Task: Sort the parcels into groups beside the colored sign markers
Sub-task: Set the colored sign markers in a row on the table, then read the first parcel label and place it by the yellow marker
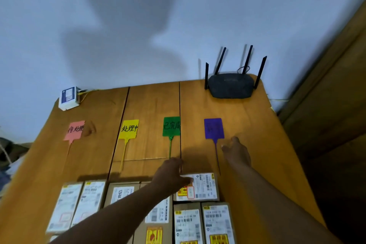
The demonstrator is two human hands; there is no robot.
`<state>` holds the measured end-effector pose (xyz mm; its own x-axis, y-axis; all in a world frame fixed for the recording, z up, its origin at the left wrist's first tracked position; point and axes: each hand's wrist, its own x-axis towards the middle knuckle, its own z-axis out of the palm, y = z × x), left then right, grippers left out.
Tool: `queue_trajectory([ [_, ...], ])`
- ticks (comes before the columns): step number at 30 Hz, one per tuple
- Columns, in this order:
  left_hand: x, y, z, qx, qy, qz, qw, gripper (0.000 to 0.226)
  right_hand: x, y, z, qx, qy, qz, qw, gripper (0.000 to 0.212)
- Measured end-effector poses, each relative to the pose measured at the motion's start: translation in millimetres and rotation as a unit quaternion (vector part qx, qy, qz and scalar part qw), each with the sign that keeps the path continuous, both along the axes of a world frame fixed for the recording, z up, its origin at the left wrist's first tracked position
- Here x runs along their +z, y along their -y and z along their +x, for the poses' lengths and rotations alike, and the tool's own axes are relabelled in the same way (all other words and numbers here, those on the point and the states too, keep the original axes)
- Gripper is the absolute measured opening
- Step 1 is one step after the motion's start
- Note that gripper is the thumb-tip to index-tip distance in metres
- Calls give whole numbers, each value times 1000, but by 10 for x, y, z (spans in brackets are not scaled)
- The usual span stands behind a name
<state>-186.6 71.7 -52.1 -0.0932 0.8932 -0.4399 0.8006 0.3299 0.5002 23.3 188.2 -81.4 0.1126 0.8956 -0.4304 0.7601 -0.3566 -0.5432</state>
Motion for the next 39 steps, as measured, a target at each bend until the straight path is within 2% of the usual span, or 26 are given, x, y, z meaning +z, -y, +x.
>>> queue_trajectory([
  [3,62,80,89,-79,-65,-59,993,77,93,273,62,73,-91,-32,993,49],
  [5,79,112,143,-112,-81,-73,988,79,161,405,89,158,-133,-85,975,69],
  [7,68,132,189,-143,-87,-73,983,73,176,502,85,278,-69,-92,954,88],
  [10,20,143,267,-196,-151,-78,966,78,141,669,81,378,4,-81,922,98],
  [13,-49,157,297,-233,-197,-73,949,90,50,786,67,420,36,-68,904,94],
  [18,49,176,225,-262,-230,-23,937,84,169,828,21,451,81,2,889,90],
  [21,307,145,163,-238,-233,11,943,83,413,818,-29,449,73,52,889,93],
  [24,764,81,68,-208,-231,44,949,83,778,776,-146,397,63,105,910,90],
  [26,1185,65,-37,-176,-233,69,954,81,1163,768,-284,352,40,126,926,89],
  [31,2430,300,-499,-115,-218,153,957,67,2335,923,-846,258,-46,188,947,110],
  [35,3343,686,-1051,-48,-224,234,945,74,3320,1239,-1386,214,-89,233,945,105],
  [39,4217,1211,-1583,9,-211,344,915,79,4242,1648,-1920,155,-213,232,936,100],
])
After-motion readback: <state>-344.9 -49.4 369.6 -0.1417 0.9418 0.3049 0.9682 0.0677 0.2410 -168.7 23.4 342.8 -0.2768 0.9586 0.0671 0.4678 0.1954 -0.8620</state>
